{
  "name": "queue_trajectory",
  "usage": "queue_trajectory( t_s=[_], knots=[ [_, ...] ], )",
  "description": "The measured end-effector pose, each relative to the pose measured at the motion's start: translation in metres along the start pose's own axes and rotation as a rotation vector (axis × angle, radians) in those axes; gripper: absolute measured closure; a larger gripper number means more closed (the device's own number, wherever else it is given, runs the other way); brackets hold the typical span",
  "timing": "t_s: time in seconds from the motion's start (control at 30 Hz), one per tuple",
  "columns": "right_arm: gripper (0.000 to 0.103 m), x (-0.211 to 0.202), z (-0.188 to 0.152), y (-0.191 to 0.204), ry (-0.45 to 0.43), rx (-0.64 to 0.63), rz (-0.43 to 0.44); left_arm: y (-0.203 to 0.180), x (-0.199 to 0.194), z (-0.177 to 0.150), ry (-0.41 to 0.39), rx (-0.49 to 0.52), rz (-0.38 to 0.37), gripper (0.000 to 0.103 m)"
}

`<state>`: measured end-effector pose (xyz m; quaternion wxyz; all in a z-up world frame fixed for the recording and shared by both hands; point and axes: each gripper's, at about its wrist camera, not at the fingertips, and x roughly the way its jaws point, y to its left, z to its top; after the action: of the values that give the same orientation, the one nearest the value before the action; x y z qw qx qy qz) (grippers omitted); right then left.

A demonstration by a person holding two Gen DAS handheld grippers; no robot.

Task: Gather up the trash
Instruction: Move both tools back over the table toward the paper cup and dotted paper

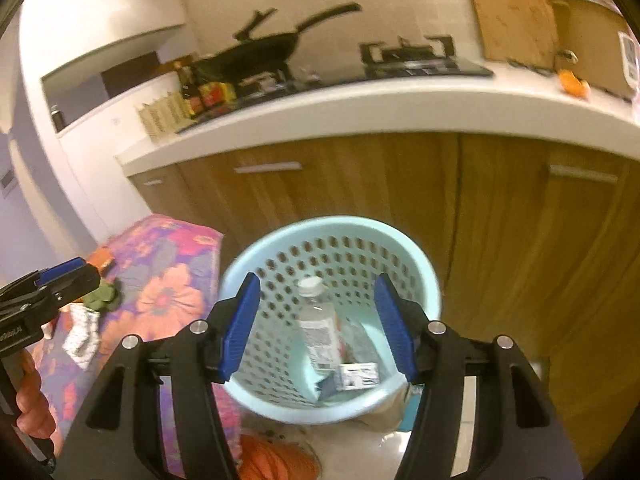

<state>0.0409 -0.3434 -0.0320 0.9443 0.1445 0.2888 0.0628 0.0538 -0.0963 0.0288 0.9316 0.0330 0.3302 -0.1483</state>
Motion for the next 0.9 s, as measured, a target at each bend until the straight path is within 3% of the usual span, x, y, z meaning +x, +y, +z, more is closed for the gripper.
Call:
queue_trajectory(
  t_s=[0.1, 0.3, 0.63, 0.73, 0.9],
  knots=[
    [0.039, -0.009, 0.003, 0.026, -0.025, -0.038, 0.035, 0.022, -0.032, -0.006, -0.049, -0.04, 0.035, 0.035],
    [0.038, -0.014, -0.001, 0.097, -0.029, -0.175, 0.127, 0.085, -0.089, -0.028, -0.129, -0.152, 0.147, 0.035],
    [0.036, 0.01, -0.036, 0.212, 0.034, -0.381, 0.278, 0.204, -0.152, -0.09, -0.131, -0.373, 0.382, 0.035],
    [0.036, 0.022, -0.048, 0.237, 0.055, -0.425, 0.3, 0.237, -0.163, -0.109, -0.131, -0.472, 0.397, 0.036],
    [0.036, 0.042, -0.059, 0.254, 0.09, -0.435, 0.313, 0.279, -0.159, -0.127, -0.112, -0.603, 0.345, 0.04]
  ],
)
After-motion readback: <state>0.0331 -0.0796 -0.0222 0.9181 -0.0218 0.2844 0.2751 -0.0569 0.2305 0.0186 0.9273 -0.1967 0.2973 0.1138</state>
